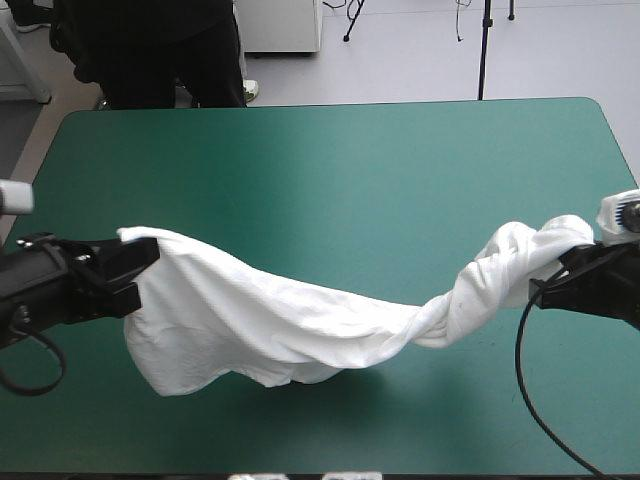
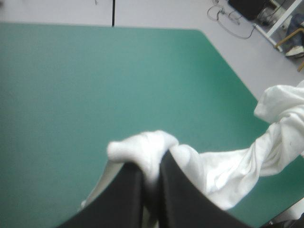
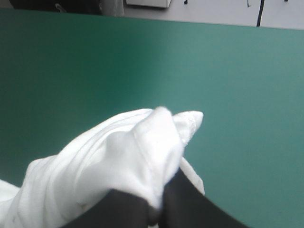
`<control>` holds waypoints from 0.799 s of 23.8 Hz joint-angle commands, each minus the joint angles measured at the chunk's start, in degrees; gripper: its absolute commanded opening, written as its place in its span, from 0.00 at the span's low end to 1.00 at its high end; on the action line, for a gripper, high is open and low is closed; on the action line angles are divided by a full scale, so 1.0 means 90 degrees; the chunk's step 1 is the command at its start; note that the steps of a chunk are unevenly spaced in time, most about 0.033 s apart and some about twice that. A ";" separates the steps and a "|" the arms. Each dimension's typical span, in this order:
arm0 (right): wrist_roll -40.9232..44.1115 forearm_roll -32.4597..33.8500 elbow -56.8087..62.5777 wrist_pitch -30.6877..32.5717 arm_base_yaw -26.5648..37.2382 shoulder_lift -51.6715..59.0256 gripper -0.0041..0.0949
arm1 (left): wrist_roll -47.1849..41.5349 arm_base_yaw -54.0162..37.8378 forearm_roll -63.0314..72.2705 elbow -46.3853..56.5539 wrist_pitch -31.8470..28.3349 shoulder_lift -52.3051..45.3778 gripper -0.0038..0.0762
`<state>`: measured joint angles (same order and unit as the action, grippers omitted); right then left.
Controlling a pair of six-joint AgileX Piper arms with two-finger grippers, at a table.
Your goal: Fold the cloth
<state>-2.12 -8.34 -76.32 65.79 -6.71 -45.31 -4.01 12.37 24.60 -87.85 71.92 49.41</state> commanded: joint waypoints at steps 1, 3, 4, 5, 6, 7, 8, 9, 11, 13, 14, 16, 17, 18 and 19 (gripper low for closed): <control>-0.0056 -0.0101 0.0530 -0.0812 -0.0024 -0.0333 0.02 | -0.0071 0.0005 -0.0152 0.0839 0.0048 0.0275 0.04; -0.0056 -0.0048 0.0808 -0.1048 -0.0024 -0.0753 0.02 | -0.0071 0.0005 -0.0493 0.1240 -0.0271 0.0632 0.04; -0.0056 0.0013 0.0862 -0.1124 -0.0024 -0.0951 0.02 | -0.0053 0.0005 -0.0574 0.1352 -0.0419 0.0799 0.04; -0.0056 0.0063 0.0881 -0.1207 -0.0024 -0.1174 0.02 | -0.0053 0.0005 -0.0769 0.1443 -0.0681 0.0987 0.04; -0.0056 0.0140 0.0890 -0.1335 -0.0024 -0.1412 0.02 | -0.0053 0.0005 -0.0927 0.1489 -0.0898 0.1190 0.04; -0.0056 0.0278 0.0890 -0.1585 -0.0024 -0.1845 0.02 | -0.0011 0.0005 -0.1222 0.1507 -0.1272 0.1654 0.04; -0.0056 0.0379 0.0890 -0.1744 -0.0024 -0.2099 0.02 | 0.0060 0.0005 -0.1351 0.1507 -0.1501 0.1894 0.04; -0.0056 0.0510 0.0890 -0.2070 -0.0024 -0.2569 0.02 | 0.0111 0.0005 -0.1596 0.1507 -0.1921 0.2350 0.04; -0.0056 0.0607 0.0890 -0.2437 -0.0024 -0.3265 0.02 | 0.0124 0.0005 -0.1753 0.1507 -0.2499 0.3035 0.04; -0.0056 0.0607 0.0865 -0.2637 -0.0024 -0.3698 0.02 | 0.0115 0.0005 -0.1811 0.1507 -0.2808 0.3450 0.04; -0.0056 0.0607 0.0824 -0.2673 -0.0024 -0.3892 0.02 | 0.0115 0.0005 -0.1811 0.1507 -0.2944 0.3633 0.04; -0.0056 0.0607 0.0784 -0.2865 -0.0024 -0.4210 0.02 | 0.0115 0.0005 -0.1821 0.1507 -0.3194 0.3916 0.04; -0.0056 0.0607 0.0755 -0.2941 -0.0024 -0.4326 0.02 | 0.0115 0.0005 -0.1821 0.1507 -0.3339 0.4046 0.04; -0.0056 0.0607 0.0696 -0.2992 -0.0024 -0.4457 0.02 | 0.0115 0.0005 -0.1821 0.1495 -0.3433 0.4142 0.04; -0.0056 0.0607 0.0664 -0.3055 -0.0024 -0.4574 0.02 | 0.0115 0.0005 -0.1821 0.1459 -0.3509 0.4252 0.04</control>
<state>-2.12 -3.25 -67.56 42.79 -6.73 -85.98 -2.88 12.37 7.90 -72.73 45.56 87.53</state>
